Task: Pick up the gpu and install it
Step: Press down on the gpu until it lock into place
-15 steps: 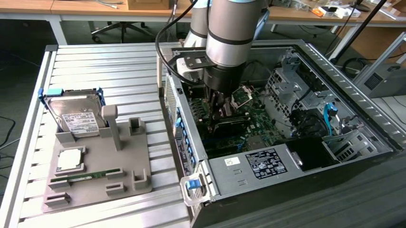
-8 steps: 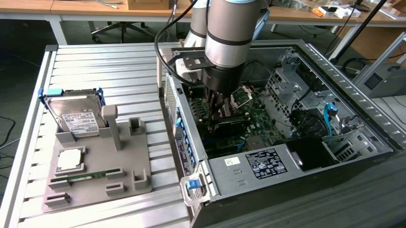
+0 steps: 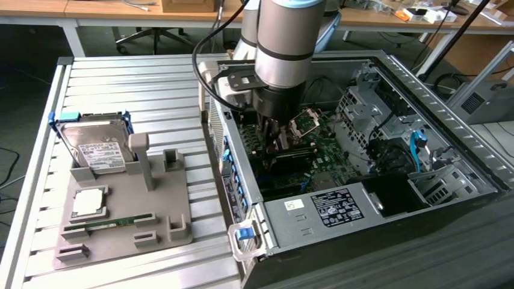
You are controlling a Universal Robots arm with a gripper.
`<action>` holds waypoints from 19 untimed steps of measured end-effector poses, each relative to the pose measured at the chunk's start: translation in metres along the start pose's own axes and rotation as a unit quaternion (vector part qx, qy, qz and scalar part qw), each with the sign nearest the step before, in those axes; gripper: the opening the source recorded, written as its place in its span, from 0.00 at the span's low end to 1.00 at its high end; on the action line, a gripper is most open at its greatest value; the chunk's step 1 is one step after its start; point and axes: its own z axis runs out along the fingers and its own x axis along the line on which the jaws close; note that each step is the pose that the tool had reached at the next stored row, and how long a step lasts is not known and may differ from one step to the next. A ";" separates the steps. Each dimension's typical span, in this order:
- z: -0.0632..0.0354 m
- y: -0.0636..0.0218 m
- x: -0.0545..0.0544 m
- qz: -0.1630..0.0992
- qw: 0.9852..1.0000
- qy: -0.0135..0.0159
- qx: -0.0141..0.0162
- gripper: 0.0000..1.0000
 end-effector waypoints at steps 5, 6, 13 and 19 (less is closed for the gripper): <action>0.0018 0.0010 0.000 0.000 1.000 0.000 0.000 0.11; 0.0021 0.0011 0.000 0.000 1.000 0.000 0.000 0.11; -0.0320 0.0357 -0.011 0.000 1.000 -0.001 0.001 0.11; -0.0323 0.0428 -0.011 0.000 1.000 -0.002 0.001 0.11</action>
